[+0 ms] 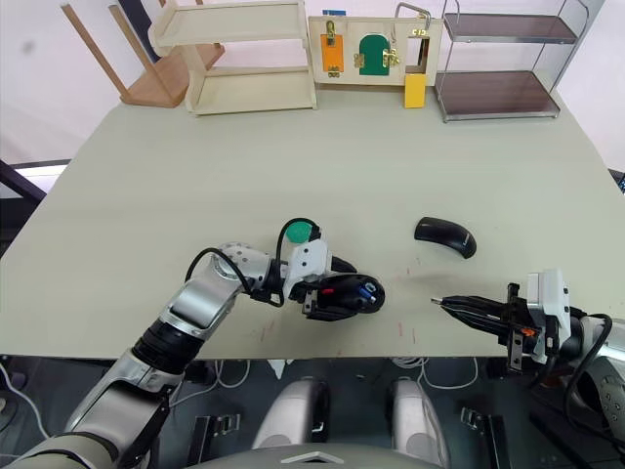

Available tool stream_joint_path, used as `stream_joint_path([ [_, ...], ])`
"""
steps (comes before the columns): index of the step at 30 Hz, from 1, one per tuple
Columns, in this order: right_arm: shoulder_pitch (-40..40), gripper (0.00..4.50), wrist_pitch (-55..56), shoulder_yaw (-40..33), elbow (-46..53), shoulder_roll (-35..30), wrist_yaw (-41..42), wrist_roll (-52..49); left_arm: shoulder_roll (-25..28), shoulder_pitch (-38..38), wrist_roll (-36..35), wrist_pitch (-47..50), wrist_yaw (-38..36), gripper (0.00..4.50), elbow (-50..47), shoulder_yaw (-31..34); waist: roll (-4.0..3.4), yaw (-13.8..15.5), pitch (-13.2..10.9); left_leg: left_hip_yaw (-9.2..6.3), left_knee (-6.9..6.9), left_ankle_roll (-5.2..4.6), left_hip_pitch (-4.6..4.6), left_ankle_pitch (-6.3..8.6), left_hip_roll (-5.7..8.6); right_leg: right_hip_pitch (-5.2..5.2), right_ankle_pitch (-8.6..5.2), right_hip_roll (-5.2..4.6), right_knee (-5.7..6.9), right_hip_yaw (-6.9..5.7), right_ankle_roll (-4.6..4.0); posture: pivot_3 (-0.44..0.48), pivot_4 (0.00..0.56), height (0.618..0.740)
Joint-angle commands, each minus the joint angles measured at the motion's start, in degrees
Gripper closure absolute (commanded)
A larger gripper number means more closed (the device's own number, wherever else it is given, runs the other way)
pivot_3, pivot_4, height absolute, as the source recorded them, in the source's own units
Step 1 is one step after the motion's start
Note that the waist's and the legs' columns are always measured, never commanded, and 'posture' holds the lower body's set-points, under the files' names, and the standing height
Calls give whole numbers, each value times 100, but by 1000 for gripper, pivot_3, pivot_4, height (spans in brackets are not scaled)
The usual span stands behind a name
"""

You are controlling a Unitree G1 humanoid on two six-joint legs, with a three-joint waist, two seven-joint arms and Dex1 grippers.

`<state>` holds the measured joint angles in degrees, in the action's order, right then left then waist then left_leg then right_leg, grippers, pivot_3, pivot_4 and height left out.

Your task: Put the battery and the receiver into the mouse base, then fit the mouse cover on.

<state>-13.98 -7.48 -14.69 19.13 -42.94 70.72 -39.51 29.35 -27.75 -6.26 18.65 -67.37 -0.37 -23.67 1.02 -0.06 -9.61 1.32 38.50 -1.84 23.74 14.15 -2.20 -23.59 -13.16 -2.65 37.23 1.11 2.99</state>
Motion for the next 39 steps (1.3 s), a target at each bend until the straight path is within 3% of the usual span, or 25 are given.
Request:
stream_joint_path([
  [1,62,4500,142,-248,0,2,86,-51,-101,25,-8,-92,18,100,-9,-50,0,1,0,0,0,0,0,0,0,0,0,0,2,0,0,0,150,740],
  [4,84,4500,175,-249,-63,-3,122,-32,-165,45,12,-124,28,100,64,-67,0,6,0,-1,7,0,-2,0,0,0,0,0,14,0,0,0,150,740],
  [9,144,4500,192,-254,-161,-26,172,-34,-222,58,24,-130,41,1491,115,-71,-1,33,1,0,21,0,-4,0,0,0,-3,0,33,2,-4,0,150,740],
  [15,195,4500,-141,-202,6,-123,-256,108,-252,24,84,-149,84,1494,119,-68,-2,71,1,-1,36,0,-5,0,1,0,-8,0,48,4,-11,0,150,740],
  [23,1038,4500,-2671,-41,1124,-878,-1828,-804,-298,-155,193,-125,61,1494,88,-183,-4,83,2,-1,46,0,-2,0,1,-1,-13,-1,52,6,-23,0,150,740],
  [29,2246,4500,-4507,354,1374,-1408,-2755,-1533,-432,-363,371,-125,123,1494,319,-305,-2,87,1,-3,48,0,5,0,2,-2,-13,-4,48,4,-23,0,150,740],
  [39,4629,4500,-6809,1479,933,-1310,-3612,-2062,-656,-625,511,-49,198,1494,629,-370,-3,79,2,-6,63,-1,9,0,3,-3,-11,-8,50,5,-20,0,150,740],
])
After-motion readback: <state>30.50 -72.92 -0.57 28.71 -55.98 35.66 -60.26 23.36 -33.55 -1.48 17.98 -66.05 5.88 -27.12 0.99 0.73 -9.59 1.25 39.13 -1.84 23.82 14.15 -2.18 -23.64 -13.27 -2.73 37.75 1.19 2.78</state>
